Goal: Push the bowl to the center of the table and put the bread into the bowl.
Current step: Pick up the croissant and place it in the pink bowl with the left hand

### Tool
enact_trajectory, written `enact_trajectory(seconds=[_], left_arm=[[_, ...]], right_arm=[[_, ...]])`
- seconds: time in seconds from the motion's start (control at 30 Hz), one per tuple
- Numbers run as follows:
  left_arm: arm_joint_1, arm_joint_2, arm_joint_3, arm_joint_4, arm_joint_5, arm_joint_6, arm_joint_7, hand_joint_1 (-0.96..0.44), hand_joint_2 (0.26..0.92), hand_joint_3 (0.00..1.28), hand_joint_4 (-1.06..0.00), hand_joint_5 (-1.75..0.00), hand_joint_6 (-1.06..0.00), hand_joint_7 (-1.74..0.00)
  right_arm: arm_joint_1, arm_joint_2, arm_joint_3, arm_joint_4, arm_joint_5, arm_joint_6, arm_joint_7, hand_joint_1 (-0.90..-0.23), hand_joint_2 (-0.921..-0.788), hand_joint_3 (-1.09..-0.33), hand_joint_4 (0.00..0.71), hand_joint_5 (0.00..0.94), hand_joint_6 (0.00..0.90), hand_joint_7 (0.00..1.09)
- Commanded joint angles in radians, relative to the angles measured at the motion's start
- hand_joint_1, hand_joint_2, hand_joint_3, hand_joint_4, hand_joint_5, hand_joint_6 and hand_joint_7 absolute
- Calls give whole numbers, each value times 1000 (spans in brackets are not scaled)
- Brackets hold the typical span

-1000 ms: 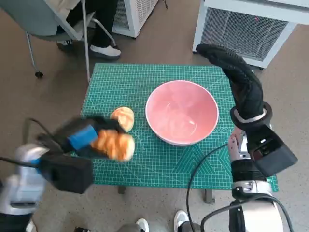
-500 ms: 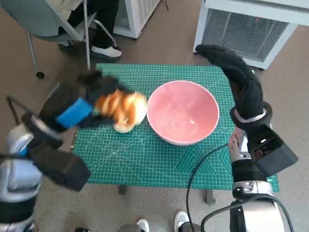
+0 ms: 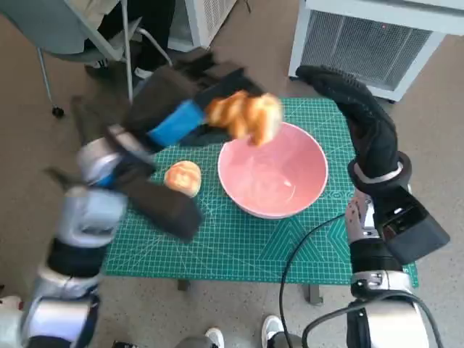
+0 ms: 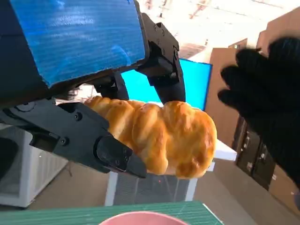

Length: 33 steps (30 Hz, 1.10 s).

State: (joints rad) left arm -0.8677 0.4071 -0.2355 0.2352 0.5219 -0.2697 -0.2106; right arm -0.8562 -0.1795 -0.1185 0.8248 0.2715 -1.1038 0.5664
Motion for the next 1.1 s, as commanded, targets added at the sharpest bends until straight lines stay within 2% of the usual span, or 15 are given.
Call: enact_trajectory(seconds=[0.03,0.37,0.43,0.5,0.53,0.57,0.6,0.63,0.7,0.87,1.1], left_arm=[[-93,-63,-77,242,40,-23,16,1,918,32,-749,-1051,-656,-1181],[-191,-129,-138,549,22,-85,-36,1,920,57,-732,-1052,-608,-1247],[-202,-138,-152,588,28,-86,-54,0,921,101,-676,-1116,-562,-1289],[-209,-142,-168,612,35,-85,-77,0,921,203,-542,-1253,-460,-1392],[-211,-142,-174,618,36,-85,-87,-10,905,203,-489,-1127,-416,-1265],[-210,-142,-182,624,38,-83,-102,-29,897,175,-470,-831,-399,-990],[-208,-142,-188,627,39,-83,-113,-46,897,151,-460,-686,-391,-857],[-206,-141,-193,627,40,-83,-121,-71,904,105,-458,-453,-395,-637],[-199,-136,-201,619,42,-84,-130,-117,904,46,-451,-190,-408,-368],[-164,-106,-200,550,37,-90,-137,-187,874,8,-388,-32,-389,-178],[-113,-49,-148,461,-12,-151,-125,-233,850,0,-333,-2,-375,-113]], right_arm=[[24,-8,-2,-6,3,8,6,-611,-921,-779,244,1,302,11],[45,-14,-4,-31,2,13,-2,-603,-921,-777,246,1,302,11],[49,-16,-5,-37,2,16,-3,-603,-921,-777,246,1,302,11],[52,-18,-6,-41,1,19,-5,-606,-921,-776,246,1,303,11],[54,-18,-6,-44,0,20,-7,-606,-921,-776,246,1,303,11],[55,-19,-7,-46,-1,21,-9,-607,-921,-775,246,1,303,11],[57,-19,-7,-49,-2,22,-11,-608,-921,-775,246,1,303,11],[60,-20,-8,-53,-3,23,-12,-610,-921,-775,246,1,303,11],[64,-21,-8,-60,-2,25,-14,-614,-921,-774,246,1,303,11],[74,-20,-7,-74,-1,29,-17,-614,-921,-772,246,1,303,12],[81,-17,-6,-84,-6,31,-24,-612,-921,-770,246,1,304,12]])
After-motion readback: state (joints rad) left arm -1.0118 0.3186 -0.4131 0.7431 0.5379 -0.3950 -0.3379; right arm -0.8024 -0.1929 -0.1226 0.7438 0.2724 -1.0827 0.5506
